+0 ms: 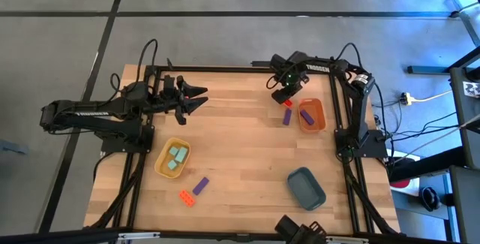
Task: Sort & place blocks by color
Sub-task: Put the top right orange game piece into the blue bin
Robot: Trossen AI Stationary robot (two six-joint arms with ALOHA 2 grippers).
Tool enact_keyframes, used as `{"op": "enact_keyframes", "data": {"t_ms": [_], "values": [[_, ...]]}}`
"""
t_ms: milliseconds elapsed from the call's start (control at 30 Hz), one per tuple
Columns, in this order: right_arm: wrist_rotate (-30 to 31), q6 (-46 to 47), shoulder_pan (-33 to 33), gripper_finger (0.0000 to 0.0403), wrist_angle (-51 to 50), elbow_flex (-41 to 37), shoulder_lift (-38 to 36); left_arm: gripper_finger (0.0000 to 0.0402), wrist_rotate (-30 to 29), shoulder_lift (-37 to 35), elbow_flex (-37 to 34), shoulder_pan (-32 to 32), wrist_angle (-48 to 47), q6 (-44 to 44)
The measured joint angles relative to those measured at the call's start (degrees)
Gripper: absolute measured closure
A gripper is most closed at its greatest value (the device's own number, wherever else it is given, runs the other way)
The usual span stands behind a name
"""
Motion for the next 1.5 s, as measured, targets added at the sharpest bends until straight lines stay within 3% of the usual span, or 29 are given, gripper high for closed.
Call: {"op": "enact_keyframes", "data": {"t_ms": [900, 1000, 1200, 1367, 1500], "values": [[-0.46, 1.51, 0.00, 0.0262, 3.65, -3.83, -0.30, 0.0208, -0.01, 0.01, 0.00, 0.02, -0.03, 0.07], [-0.56, 1.49, 0.02, 0.0282, 3.67, -3.83, -0.26, 0.0208, -0.01, 0.00, 0.00, 0.02, -0.03, 0.07], [-1.74, 1.46, 0.08, 0.0390, 4.00, -3.85, -0.20, 0.0208, -0.01, 0.01, 0.00, 0.02, -0.02, 0.07], [-0.99, 0.91, -0.01, 0.0398, 3.94, -3.98, -1.32, 0.0207, 0.08, 0.02, 0.00, 0.02, -0.02, 0.09], [-1.07, -0.30, 0.11, 0.0401, 4.26, -4.38, -7.23, 0.0207, 0.15, 0.00, 0.00, 0.01, -0.04, 0.09]]}}
